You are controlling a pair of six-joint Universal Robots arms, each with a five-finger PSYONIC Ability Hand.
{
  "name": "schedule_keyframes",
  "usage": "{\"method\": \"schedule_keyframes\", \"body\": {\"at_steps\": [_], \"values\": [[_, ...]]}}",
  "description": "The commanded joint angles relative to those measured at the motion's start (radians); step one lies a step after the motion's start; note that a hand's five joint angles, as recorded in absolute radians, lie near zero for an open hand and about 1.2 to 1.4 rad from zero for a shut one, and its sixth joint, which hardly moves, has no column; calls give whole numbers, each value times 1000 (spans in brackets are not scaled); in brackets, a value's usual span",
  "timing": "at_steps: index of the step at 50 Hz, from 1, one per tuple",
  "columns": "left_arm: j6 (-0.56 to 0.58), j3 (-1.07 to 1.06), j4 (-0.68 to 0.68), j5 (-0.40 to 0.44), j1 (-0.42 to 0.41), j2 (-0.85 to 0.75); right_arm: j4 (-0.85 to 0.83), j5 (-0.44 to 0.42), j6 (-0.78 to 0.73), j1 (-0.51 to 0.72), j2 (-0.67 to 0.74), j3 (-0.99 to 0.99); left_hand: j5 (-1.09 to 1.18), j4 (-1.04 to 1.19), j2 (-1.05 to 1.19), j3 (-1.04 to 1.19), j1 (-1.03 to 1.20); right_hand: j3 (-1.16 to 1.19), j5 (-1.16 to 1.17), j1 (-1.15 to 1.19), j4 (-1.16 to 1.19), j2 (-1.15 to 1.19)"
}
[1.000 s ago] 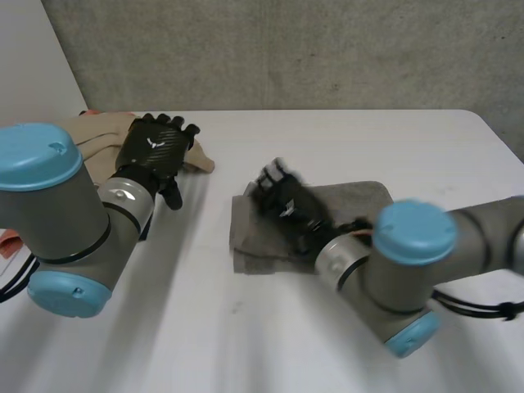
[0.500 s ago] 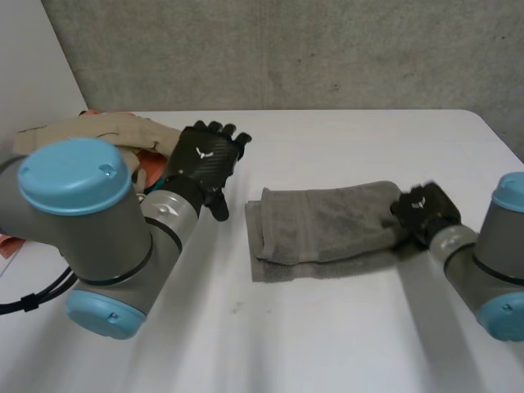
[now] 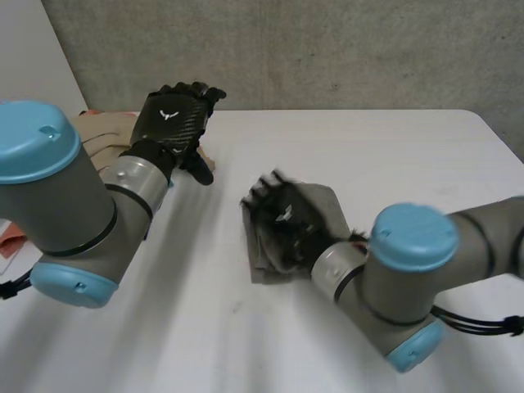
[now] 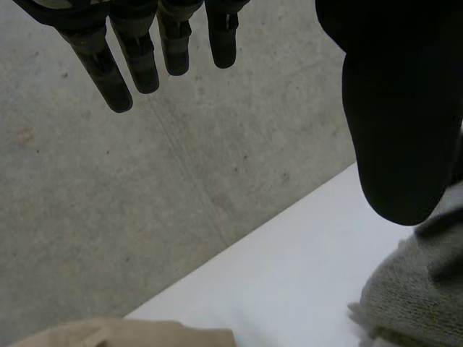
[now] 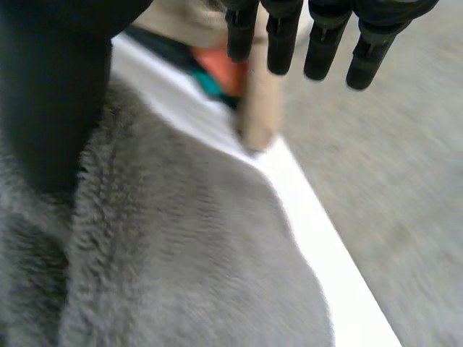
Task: Fold the laundry.
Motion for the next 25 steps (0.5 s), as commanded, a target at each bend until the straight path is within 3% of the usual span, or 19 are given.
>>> {"method": "schedule_keyframes", "body": {"at_steps": [1,3,8,12,18,25], "values": [[4,169,2,-1,-90,-105,35,43,465,-143,-195,49,-5,15,12,4,29,-47,-49,-62,-54,-51],[4,208,-8,0,-117,-138,96,46,558,-187,-224,46,7,27,24,15,41,-47,-49,-62,-54,-51],[2,320,-78,5,-198,-265,246,52,576,-283,-227,0,10,30,27,18,44,-47,-49,-62,-54,-51],[-7,395,-124,5,-247,-382,326,52,578,-292,-142,-71,10,30,27,18,44,-47,-49,-62,-54,-51],[-15,451,-193,-22,-255,-494,386,42,581,-293,-41,-149,27,48,45,36,62,-47,-49,-62,-54,-51],[24,440,-259,-190,-224,-540,448,-21,570,-286,87,-220,27,48,45,36,62,-47,-49,-62,-54,-51]]}}
